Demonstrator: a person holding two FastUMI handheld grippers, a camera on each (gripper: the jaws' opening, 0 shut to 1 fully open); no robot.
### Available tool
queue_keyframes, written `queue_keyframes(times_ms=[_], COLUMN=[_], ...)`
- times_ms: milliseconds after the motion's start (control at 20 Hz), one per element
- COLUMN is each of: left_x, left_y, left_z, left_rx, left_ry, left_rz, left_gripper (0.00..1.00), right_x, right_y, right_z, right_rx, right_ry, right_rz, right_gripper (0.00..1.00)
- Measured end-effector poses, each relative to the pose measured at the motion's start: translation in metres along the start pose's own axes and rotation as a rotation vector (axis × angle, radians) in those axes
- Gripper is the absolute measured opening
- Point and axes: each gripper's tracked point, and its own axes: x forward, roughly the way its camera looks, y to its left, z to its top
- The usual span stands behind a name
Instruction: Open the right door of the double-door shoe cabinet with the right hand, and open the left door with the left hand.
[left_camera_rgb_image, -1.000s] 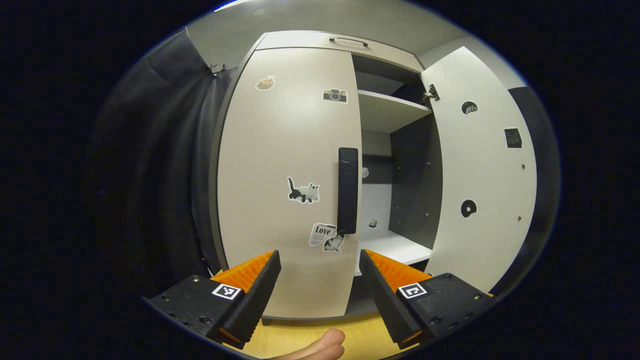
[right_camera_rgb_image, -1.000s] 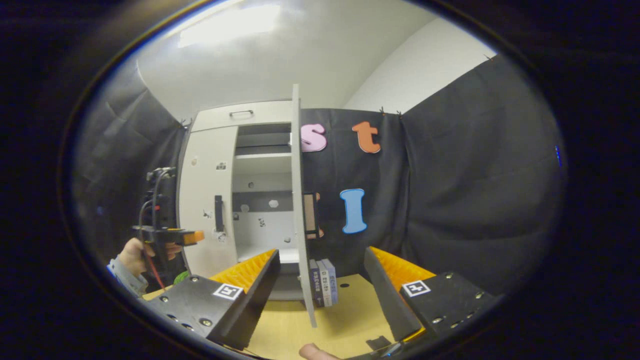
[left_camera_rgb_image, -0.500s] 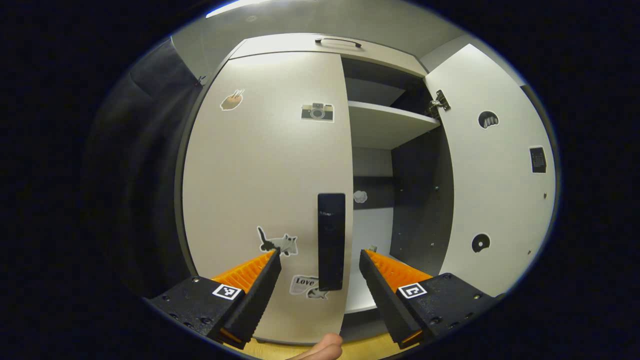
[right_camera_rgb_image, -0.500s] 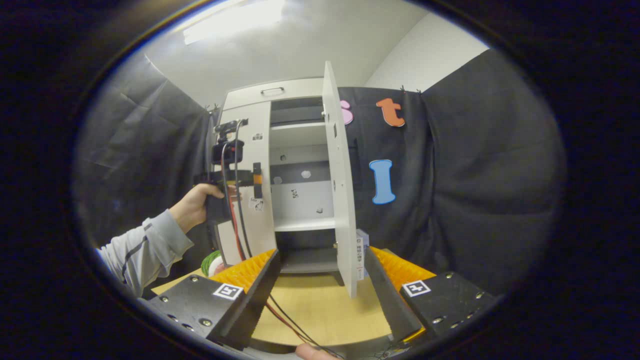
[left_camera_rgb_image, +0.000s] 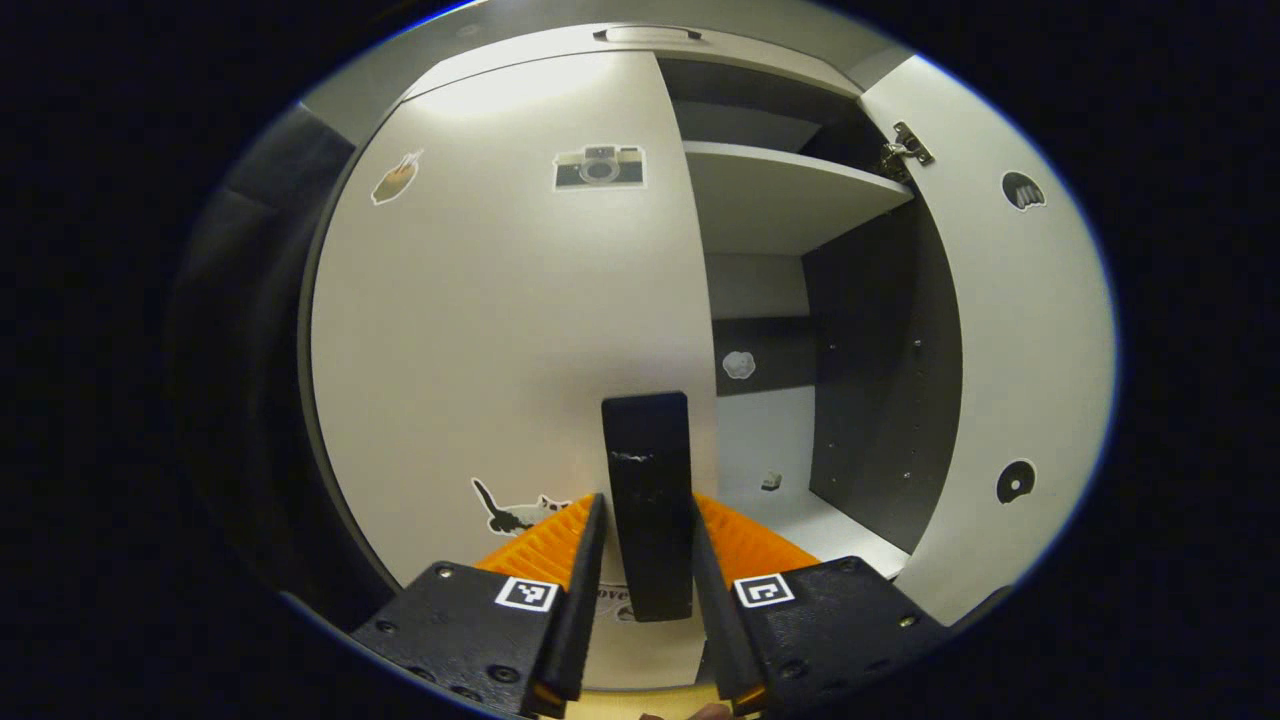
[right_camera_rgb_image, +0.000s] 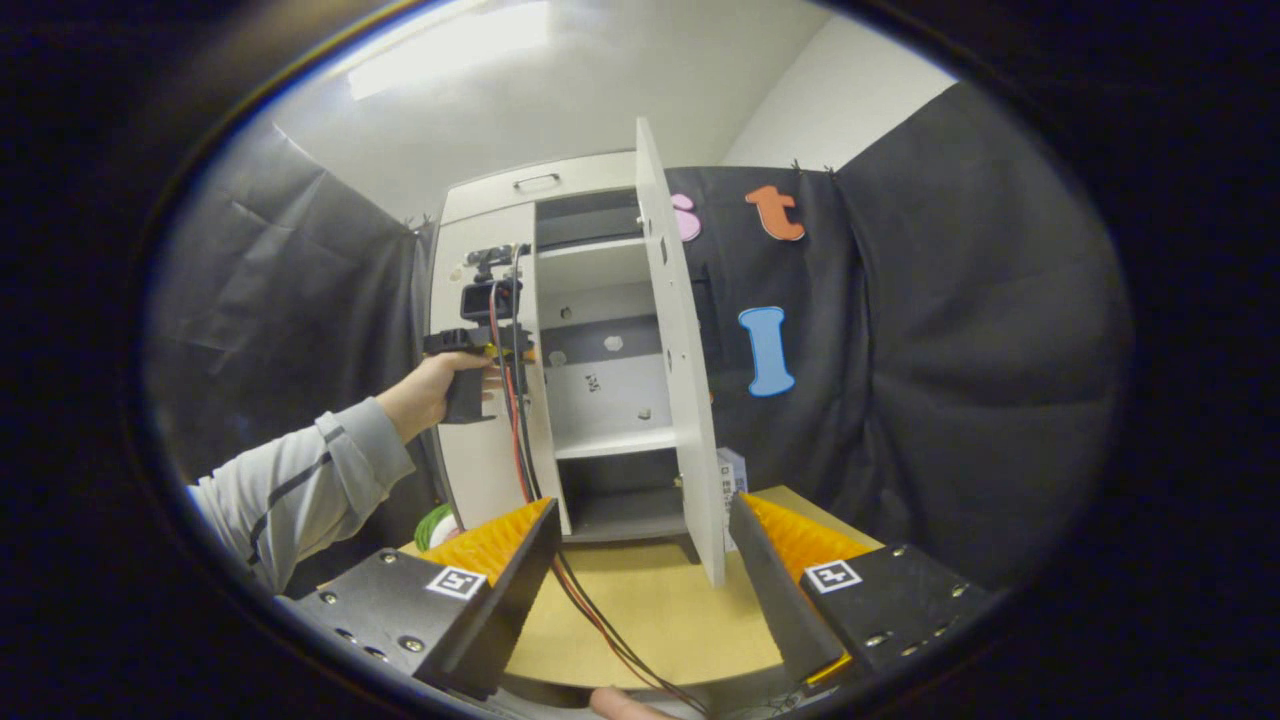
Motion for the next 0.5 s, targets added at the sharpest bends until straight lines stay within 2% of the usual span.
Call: queue_keyframes(times_ms=[50, 100, 250, 300, 500], left_x=[-0.004, -0.001, -0.002, -0.004, -0.012], left_y=[-0.003, -0.001, 0.000, -0.001, 0.001], left_z=[-0.003, -0.003, -0.005, -0.007, -0.007], left_rx=[-0.012, -0.028, -0.034, -0.031, -0.041], left_ry=[0.027, 0.013, 0.026, 0.041, 0.057], left_rz=[0.007, 0.019, 0.030, 0.026, 0.040], left_gripper=[0.48, 0.34, 0.31, 0.27, 0.24], right_x=[0.000, 0.001, 0.002, 0.002, 0.002], right_y=[-0.001, -0.002, -0.004, -0.004, -0.008], right_z=[-0.001, -0.003, -0.008, -0.009, -0.012], right_rx=[-0.001, 0.003, 0.019, 0.019, 0.020], right_ry=[0.000, 0.004, 0.015, 0.019, 0.025], right_rz=[0.000, -0.002, -0.010, -0.010, -0.017], right_gripper=[1.00, 1.00, 1.00, 1.00, 1.00])
